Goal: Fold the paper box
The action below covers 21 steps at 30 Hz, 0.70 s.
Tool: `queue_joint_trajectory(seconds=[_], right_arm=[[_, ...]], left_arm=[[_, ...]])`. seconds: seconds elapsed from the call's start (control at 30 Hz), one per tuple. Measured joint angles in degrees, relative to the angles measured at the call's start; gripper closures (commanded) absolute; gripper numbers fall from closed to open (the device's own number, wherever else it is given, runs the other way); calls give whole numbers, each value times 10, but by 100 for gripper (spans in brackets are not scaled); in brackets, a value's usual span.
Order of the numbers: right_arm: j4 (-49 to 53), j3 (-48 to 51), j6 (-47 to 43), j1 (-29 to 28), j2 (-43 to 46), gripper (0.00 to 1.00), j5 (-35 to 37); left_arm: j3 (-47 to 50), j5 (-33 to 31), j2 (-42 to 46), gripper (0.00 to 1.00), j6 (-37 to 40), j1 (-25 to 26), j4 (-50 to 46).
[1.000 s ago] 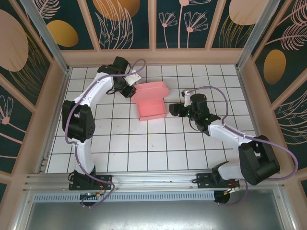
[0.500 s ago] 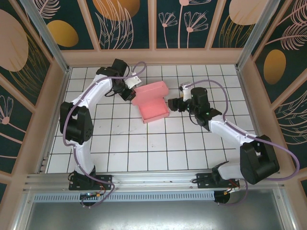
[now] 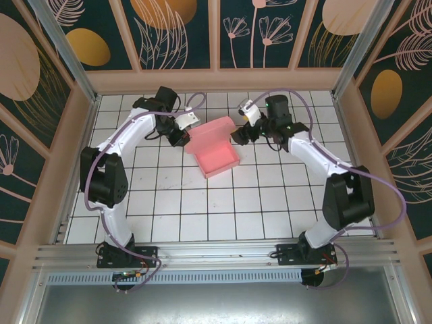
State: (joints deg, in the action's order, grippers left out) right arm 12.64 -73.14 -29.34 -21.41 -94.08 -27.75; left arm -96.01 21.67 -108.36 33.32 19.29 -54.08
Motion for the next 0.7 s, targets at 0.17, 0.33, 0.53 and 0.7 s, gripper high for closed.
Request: queue_joint_trajectory(seconds=[0.17, 0.33, 0.53, 0.7], right_arm=[[68, -74, -56, 0, -63, 22, -16], [151, -179, -104, 3, -138, 57, -33], [290, -332, -162, 12, -243, 74, -54], [374, -392, -196, 13, -286, 75, -62]], left_arm=[[0, 2, 16, 100, 9, 0, -2], [0, 0, 16, 100, 10, -1, -2], [-1, -5, 13, 100, 10, -2, -7], [-10, -16, -3, 100, 10, -2, -17]])
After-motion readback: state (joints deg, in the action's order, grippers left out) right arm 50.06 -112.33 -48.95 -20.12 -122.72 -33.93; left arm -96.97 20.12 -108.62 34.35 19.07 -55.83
